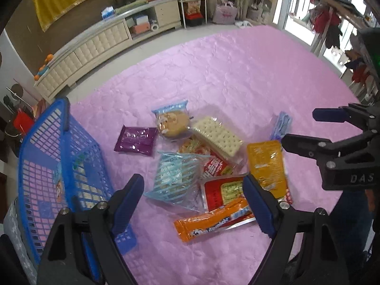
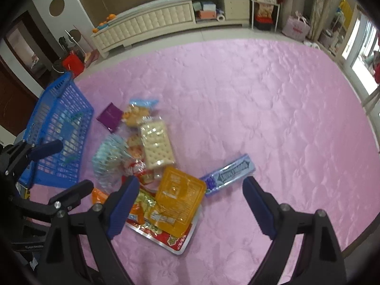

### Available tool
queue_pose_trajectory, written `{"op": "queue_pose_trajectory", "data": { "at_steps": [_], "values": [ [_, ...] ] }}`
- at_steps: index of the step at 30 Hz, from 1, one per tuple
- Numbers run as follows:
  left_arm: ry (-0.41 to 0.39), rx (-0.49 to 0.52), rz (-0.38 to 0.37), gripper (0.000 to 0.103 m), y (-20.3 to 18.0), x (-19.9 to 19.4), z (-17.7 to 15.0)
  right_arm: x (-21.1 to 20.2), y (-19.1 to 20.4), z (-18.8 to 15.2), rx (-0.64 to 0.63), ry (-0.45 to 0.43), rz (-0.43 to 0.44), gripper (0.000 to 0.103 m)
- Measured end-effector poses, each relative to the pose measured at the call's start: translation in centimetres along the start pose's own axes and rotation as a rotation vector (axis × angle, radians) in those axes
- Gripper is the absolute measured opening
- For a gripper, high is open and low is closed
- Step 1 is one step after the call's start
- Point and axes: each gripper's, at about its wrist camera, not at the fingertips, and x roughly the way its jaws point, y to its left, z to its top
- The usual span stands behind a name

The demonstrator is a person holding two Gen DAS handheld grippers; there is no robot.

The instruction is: Organize snacks

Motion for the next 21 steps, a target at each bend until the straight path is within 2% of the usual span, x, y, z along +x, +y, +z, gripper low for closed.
{"op": "queue_pose_trajectory", "data": {
  "at_steps": [10,12,17,21],
  "values": [
    [0.069,0.028,0.05,0.083,0.3,4.6,0.2,2.9,-1.4,-1.1,0.065,0.023,-0.016,0.091],
    [0.073,0.023,0.032,0.083,0.5,5.2,0.2,3.3,-1.3,-1.5,0.07,0.023,-0.01,0.091],
    [0.105,0.026,0.068,0.082,1.3,7.2,0.6,4.5,-1.8,-2.4,0.103,0.033,0.015,0.091],
    [0.126,-0.005,0.038,0.066,2.3,8.4,0.6,4.7,-2.4,-2.8,0.127,0.032,0.011,0.091]
  ]
}}
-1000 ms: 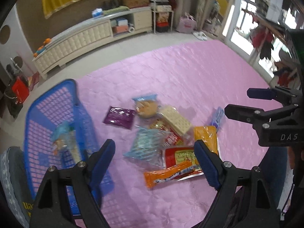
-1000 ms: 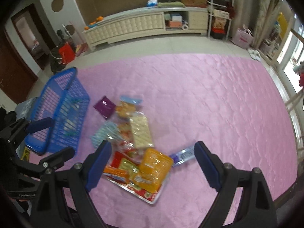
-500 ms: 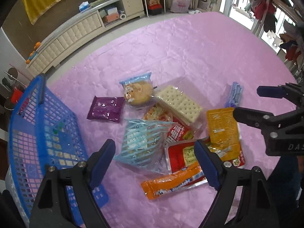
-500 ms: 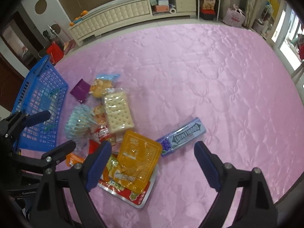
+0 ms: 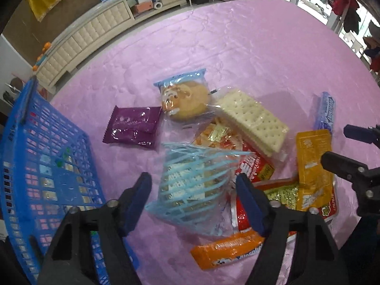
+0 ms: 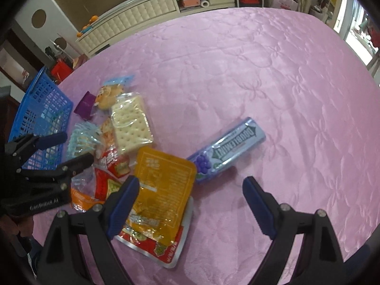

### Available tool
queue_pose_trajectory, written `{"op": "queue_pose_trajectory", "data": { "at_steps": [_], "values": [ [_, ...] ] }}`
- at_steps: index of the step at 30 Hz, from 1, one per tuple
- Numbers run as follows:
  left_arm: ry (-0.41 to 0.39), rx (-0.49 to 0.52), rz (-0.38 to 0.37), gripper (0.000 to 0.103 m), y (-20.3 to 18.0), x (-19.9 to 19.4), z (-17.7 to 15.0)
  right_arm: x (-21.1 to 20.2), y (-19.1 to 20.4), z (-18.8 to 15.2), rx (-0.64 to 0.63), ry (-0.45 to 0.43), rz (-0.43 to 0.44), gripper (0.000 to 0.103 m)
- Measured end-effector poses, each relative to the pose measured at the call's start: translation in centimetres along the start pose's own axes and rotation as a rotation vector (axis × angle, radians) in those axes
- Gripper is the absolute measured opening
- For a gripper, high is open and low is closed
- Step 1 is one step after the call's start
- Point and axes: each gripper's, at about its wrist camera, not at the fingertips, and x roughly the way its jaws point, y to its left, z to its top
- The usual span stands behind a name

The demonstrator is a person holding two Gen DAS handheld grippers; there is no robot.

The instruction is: Organize snacks

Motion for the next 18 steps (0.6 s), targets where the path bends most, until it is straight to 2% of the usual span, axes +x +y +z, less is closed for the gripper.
{"op": "queue_pose_trajectory", "data": {
  "at_steps": [1,3,7,11,18],
  "values": [
    [0.011,-0.018,-0.022,0.059,0.4,0.5,0.0,-0.1,-0.2,-0.1,0.007,-0.002,0.002,0.091],
    [0.005,-0.035,-0.044,0.058,0.9,0.7,0.0,-0.2,-0.5,-0.3,0.022,-0.009,0.013,0.091],
    [-0.002,-0.007,-0.032,0.055,0.8,0.5,-0.1,-0.6,-0.8,-0.6,0.027,-0.01,0.014,0.091],
    [-0.008,-0.021,-0.034,0.054,0.7,-0.1,-0.6,-1.2,-1.1,-0.7,0.034,-0.017,0.017,0.091],
    [-0.079,-0.018,-0.002,0.054,-0.5,-4.3,-1.3,-2.7,-0.8,-0.6,0.026,-0.026,0.036,0.091]
  ]
}}
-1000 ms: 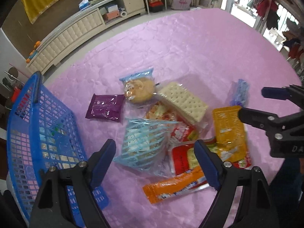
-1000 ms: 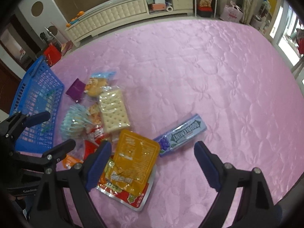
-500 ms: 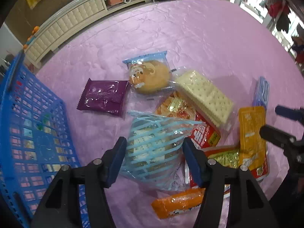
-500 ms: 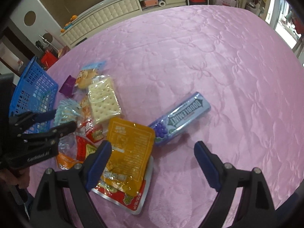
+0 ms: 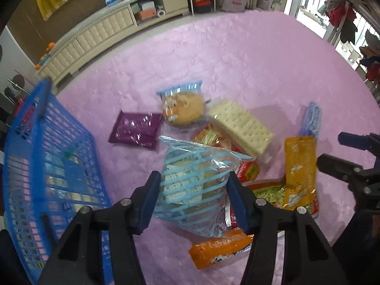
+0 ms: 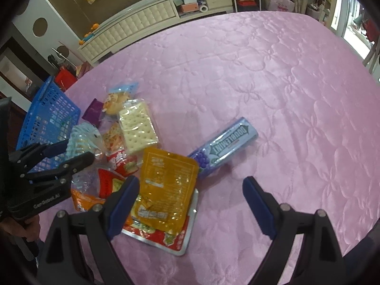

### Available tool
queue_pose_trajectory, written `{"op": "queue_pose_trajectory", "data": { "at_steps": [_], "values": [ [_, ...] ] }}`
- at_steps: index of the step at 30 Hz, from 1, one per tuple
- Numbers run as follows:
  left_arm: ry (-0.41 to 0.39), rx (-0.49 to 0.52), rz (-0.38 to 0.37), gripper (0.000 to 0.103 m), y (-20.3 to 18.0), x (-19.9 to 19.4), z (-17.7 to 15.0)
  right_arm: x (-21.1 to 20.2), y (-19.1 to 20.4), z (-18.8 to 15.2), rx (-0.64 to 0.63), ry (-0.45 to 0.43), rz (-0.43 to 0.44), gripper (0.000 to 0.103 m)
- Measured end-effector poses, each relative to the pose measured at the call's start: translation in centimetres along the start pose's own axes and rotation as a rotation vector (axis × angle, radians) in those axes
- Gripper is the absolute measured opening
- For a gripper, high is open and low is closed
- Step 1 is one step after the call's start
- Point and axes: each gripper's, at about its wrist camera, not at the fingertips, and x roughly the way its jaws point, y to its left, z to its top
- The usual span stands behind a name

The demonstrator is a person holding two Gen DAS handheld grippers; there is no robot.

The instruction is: Organize snacks

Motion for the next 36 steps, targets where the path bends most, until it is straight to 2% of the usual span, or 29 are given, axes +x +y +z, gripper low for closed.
{"op": "queue_pose_trajectory", "data": {
  "at_steps": [3,8,15,22,25,27,28,29,30,34,36],
  "values": [
    [-0.037,-0.006,-0.008,0.054,-0.1,-2.1,0.2,-0.4,-0.9,0.4,0.042,0.021,0.047,0.091],
    [-0.073,-0.006,-0.022,0.054,-0.4,-4.3,0.2,0.4,-1.2,1.1,0.081,0.087,0.068,0.091],
    [-0.037,-0.024,-0.032,0.054,-0.6,-2.8,-0.1,2.5,-0.2,1.2,0.083,0.152,0.069,0.091],
    [-0.015,-0.06,-0.051,0.054,0.0,-2.2,-1.4,4.8,2.2,2.3,0.011,0.202,0.022,0.091],
    [-0.014,-0.072,-0.053,0.054,0.4,-2.2,-1.7,5.7,2.9,2.7,-0.011,0.212,-0.004,0.081],
    [-0.014,-0.079,-0.056,0.054,0.7,-2.2,-1.8,5.7,3.6,2.8,-0.05,0.214,-0.05,0.066],
    [-0.016,-0.083,-0.058,0.054,0.8,-2.3,-1.8,5.6,3.7,2.8,-0.057,0.216,-0.044,0.063],
    [-0.016,-0.084,-0.059,0.054,0.9,-2.3,-1.9,5.6,3.8,2.8,-0.054,0.221,-0.028,0.052],
    [-0.018,-0.087,-0.061,0.054,0.9,-2.3,-1.9,5.4,3.8,2.7,-0.05,0.219,-0.016,0.048],
    [-0.028,-0.094,-0.073,0.054,1.0,-2.7,-2.1,4.4,4.0,2.3,-0.056,0.195,-0.008,0.038],
    [-0.033,-0.096,-0.077,0.054,1.0,-2.9,-2.2,3.5,3.9,2.2,-0.053,0.177,0.017,0.028]
  ]
}}
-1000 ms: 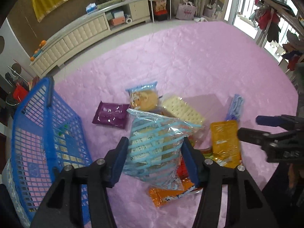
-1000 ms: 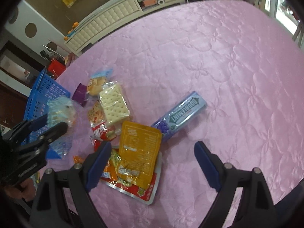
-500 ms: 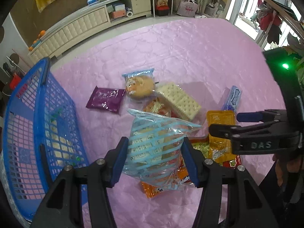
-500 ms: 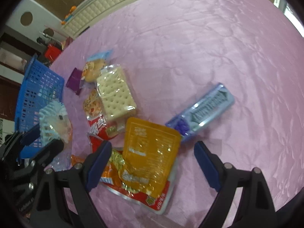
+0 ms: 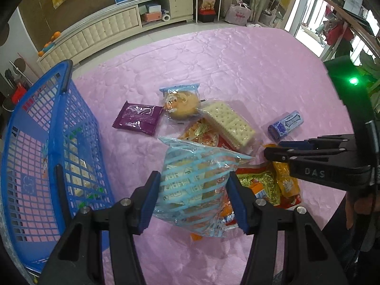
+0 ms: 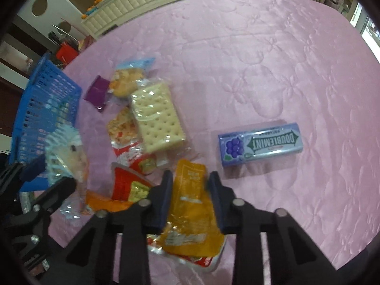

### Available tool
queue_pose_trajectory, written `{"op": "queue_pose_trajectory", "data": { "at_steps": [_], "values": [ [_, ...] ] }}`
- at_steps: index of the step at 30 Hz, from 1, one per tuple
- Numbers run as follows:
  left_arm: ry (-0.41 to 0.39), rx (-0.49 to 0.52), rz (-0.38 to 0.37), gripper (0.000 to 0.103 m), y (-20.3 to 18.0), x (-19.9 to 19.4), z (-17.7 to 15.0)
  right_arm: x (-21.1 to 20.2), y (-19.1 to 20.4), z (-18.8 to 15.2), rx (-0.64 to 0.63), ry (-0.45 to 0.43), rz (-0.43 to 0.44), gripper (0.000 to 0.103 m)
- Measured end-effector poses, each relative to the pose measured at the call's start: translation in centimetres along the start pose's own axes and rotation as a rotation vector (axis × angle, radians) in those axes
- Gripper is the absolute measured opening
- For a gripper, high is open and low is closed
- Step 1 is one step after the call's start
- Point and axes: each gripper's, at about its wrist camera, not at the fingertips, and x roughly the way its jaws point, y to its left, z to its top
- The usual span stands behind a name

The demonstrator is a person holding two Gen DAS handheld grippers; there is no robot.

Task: Organize snacks
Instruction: 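Carry the light-blue striped bag over the basket with the left tool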

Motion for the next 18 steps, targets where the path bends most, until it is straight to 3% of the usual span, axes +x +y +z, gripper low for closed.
{"op": "queue_pose_trajectory", "data": {
  "at_steps": [2,3,11,18],
  "values": [
    [-0.003,-0.003,-0.006,0.054,0.0,-0.2,-0.1,-0.6,-0.1,-0.3,0.004,-0.013,0.023,0.018],
    [-0.004,-0.006,-0.008,0.054,0.0,-0.3,-0.2,-1.0,-0.3,-0.5,0.009,-0.015,0.044,0.005],
    [-0.038,-0.025,-0.015,0.054,0.3,-2.4,-0.6,-2.7,0.0,-1.4,0.007,-0.038,0.06,0.005],
    [-0.107,-0.033,-0.022,0.054,0.6,-5.8,-0.6,-6.8,2.1,-0.9,-0.033,-0.126,0.108,0.002]
  ]
}}
